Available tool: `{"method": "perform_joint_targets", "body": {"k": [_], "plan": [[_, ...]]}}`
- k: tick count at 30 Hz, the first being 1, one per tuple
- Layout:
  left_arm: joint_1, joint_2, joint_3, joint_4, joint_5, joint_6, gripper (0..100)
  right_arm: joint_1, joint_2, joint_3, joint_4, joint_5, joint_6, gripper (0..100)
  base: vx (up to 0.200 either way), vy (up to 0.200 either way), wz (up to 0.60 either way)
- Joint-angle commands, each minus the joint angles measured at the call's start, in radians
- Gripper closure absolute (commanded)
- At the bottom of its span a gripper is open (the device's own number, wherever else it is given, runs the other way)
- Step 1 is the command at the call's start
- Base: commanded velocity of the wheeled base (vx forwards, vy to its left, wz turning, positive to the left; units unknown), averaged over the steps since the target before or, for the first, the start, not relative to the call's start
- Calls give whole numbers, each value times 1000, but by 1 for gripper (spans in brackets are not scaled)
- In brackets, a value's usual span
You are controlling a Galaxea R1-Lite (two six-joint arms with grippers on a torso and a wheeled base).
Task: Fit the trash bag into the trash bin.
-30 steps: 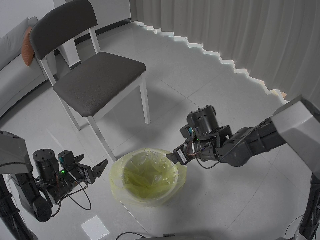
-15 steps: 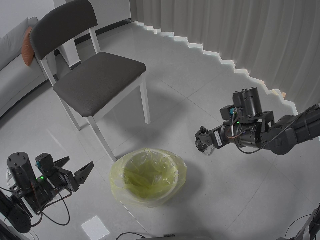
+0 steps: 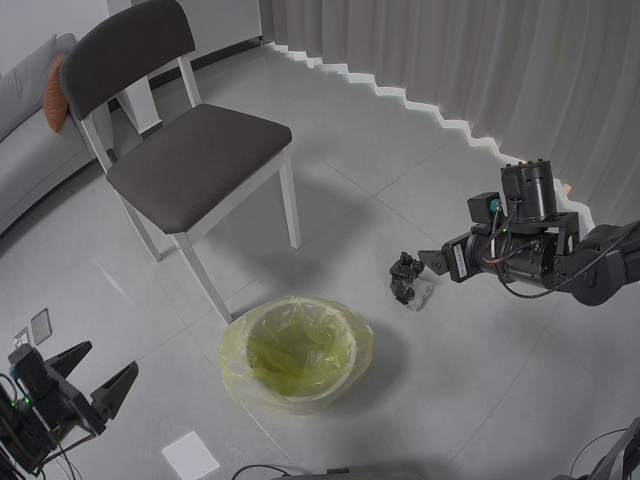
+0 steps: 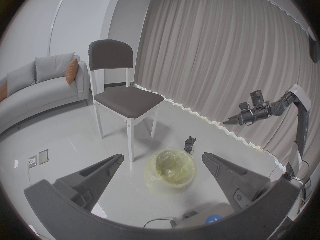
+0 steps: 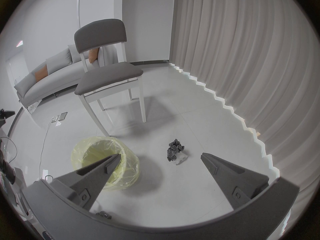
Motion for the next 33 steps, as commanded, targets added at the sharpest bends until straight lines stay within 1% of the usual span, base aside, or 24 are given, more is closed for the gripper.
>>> {"method": "perform_joint_targets", "body": {"k": [1, 2, 3, 4, 8, 11, 12, 15, 16, 17, 18, 19, 21, 22, 25, 28, 31, 33], "plan": [[170, -769, 17, 597, -23, 57, 0, -2, -31, 19, -27, -3, 3, 0, 0, 0, 0], [205, -846, 11, 654, -83, 62, 0, -2, -31, 20, -27, -3, 3, 0, 0, 0, 0], [228, -878, -3, 672, -120, 53, 0, -2, -33, 22, -27, -3, 3, 0, 0, 0, 0], [239, -898, -4, 672, -136, 54, 0, -4, -34, 25, -29, -3, 5, 0, 0, 0, 0], [237, -900, 8, 652, -93, 76, 0, -4, -34, 30, -29, -1, 5, 0, 0, 0, 0], [239, -900, 17, 625, -70, 68, 0, -7, -33, 30, -30, -1, 5, 0, 0, 0, 0], [239, -900, 17, 608, -43, 69, 0, -8, -33, 28, -30, -1, 5, 0, 0, 0, 0], [239, -900, 17, 606, 121, 83, 0, -13, -30, 22, -32, 0, 5, 0, 0, 0, 0], [237, -900, 17, 606, 161, 96, 0, -16, -27, 20, -35, 0, 5, 0, 0, 0, 0], [237, -900, 17, 608, 181, 97, 0, -22, -23, 19, -41, 2, 5, 0, 0, 0, 0], [237, -900, 17, 608, 183, 94, 0, -28, -22, 19, -46, 5, 3, 0, 0, 0, 0], [237, -900, 17, 608, 183, 94, 0, -28, -22, 19, -46, 5, 3, 0, 0, 0, 0], [237, -900, 17, 609, 126, 53, 0, -44, -20, 16, -58, 9, 3, 0, 0, 0, 0], [237, -900, 17, 611, 84, 53, 0, -50, -16, 14, -59, 9, 3, 0, 0, 0, 0], [237, -900, 17, 617, 8, 57, 0, -65, 3, 14, -62, 11, 5, 0, 200, 0, 0], [237, -900, 13, 640, -20, 80, 0, -83, 16, 16, -70, 14, 5, 0, 200, 0, 0], [237, -900, 11, 646, -20, 86, 0, -94, 26, 17, -75, 20, 8, 0, 200, 0, 0], [237, -900, 11, 646, -18, 96, 0, -110, 39, 19, -75, 37, 22, 0, 200, 0, 0]]}}
